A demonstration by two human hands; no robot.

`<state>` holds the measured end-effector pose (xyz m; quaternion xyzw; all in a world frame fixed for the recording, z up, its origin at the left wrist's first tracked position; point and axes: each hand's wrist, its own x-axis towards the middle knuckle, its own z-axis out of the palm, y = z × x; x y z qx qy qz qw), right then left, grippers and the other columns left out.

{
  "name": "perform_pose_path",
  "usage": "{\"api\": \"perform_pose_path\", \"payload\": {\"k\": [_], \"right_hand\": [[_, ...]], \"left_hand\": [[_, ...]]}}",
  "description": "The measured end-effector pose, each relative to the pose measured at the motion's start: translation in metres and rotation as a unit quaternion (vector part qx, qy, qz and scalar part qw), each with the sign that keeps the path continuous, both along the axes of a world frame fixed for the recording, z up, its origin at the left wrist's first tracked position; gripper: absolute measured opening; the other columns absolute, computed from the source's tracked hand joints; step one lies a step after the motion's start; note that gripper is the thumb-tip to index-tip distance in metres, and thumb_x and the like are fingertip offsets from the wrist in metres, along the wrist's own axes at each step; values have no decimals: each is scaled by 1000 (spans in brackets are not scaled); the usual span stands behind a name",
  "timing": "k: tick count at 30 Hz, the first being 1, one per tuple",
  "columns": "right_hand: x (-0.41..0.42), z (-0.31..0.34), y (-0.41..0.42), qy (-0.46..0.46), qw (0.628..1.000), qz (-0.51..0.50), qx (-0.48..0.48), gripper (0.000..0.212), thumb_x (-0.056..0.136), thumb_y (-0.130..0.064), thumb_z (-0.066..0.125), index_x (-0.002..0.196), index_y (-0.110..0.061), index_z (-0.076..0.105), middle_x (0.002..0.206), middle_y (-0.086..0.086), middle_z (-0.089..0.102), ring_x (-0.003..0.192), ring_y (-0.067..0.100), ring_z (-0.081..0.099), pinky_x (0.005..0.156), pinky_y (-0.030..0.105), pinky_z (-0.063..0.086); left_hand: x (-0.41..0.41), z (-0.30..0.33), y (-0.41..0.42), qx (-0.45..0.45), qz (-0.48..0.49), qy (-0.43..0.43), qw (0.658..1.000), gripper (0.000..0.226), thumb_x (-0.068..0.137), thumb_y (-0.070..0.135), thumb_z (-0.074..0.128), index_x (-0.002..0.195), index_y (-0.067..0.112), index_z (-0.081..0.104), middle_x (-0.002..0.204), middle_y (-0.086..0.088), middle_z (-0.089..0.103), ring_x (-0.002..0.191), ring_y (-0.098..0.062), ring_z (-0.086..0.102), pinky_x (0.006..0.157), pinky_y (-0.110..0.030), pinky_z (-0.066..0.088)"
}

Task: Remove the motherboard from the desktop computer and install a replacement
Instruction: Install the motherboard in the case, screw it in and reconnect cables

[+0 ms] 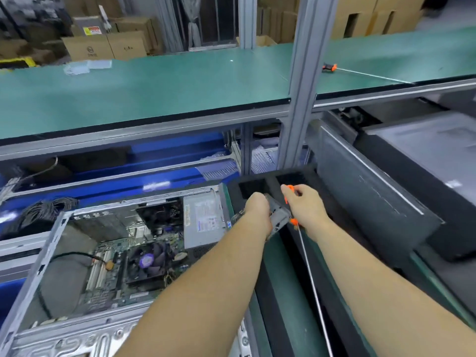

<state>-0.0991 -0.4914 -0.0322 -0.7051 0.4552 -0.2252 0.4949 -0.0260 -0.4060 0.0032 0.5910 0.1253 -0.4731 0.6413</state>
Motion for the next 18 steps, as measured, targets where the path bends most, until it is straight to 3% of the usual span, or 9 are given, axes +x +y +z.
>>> {"api": "perform_pose_path", "payload": {"k": [2, 4, 6, 7, 11, 14, 16, 18], "right_hand": [[1, -12, -2, 10, 1000, 1, 5, 32, 94, -45, 59, 78, -18, 56, 72, 2, 55, 52, 19, 50, 38, 22, 41], [1, -23, -2, 17, 1000, 2, 20, 33, 95, -45, 57, 80, -15, 56, 73, 2, 56, 53, 17, 51, 40, 23, 43], [1, -29, -2, 31, 999, 2, 28, 33, 96, -46, 55, 85, -15, 58, 74, 1, 58, 56, 15, 52, 42, 24, 46], [2, -32, -2, 37, 999, 1, 27, 32, 96, -47, 54, 86, -16, 58, 76, 1, 59, 56, 15, 53, 43, 23, 46], [1, -40, -5, 37, 999, -10, 9, 31, 96, -48, 53, 88, -19, 60, 82, 3, 61, 62, 18, 55, 43, 24, 46], [0, -42, -5, 38, 999, -23, 5, 35, 96, -47, 52, 78, -18, 58, 72, 1, 54, 61, 19, 50, 46, 25, 44], [-1, -39, -2, 43, 999, -29, 4, 36, 95, -43, 52, 66, -22, 51, 65, -2, 50, 58, 19, 47, 45, 26, 42], [-1, -30, -1, 55, 998, -26, -19, 35, 91, -37, 52, 63, -19, 47, 59, -3, 47, 55, 20, 43, 46, 28, 40]], "left_hand": [[1, -11, -7, 2, 11, 8, 1000, 31, 102, 17, 32, 71, 16, 35, 55, 0, 38, 26, -12, 35, 29, -6, 21], [2, -19, -10, 10, 30, 30, 999, 25, 99, 21, 36, 78, 14, 45, 53, 0, 48, 36, -13, 47, 37, -10, 35], [5, -26, -15, 4, 42, 54, 998, 26, 97, 28, 39, 100, 11, 59, 83, -7, 66, 70, -24, 66, 68, -27, 57], [6, -29, -17, 0, 43, 67, 997, 31, 97, 31, 39, 106, 12, 62, 95, -10, 68, 83, -29, 67, 78, -35, 58], [13, -32, -16, -3, 60, 104, 993, 37, 94, 47, 47, 92, 14, 61, 86, -9, 66, 72, -28, 65, 60, -35, 54], [18, -25, -11, 16, 25, 105, 994, 34, 93, 48, 49, 93, 15, 57, 95, -9, 61, 78, -27, 61, 69, -35, 55], [20, -12, -4, 34, -37, 44, 998, 22, 95, 38, 48, 97, 16, 52, 96, -7, 53, 76, -23, 53, 58, -29, 51], [24, 3, 3, 53, -113, -109, 986, 12, 95, 26, 48, 91, 15, 52, 91, -7, 55, 72, -22, 49, 61, -24, 45]]}}
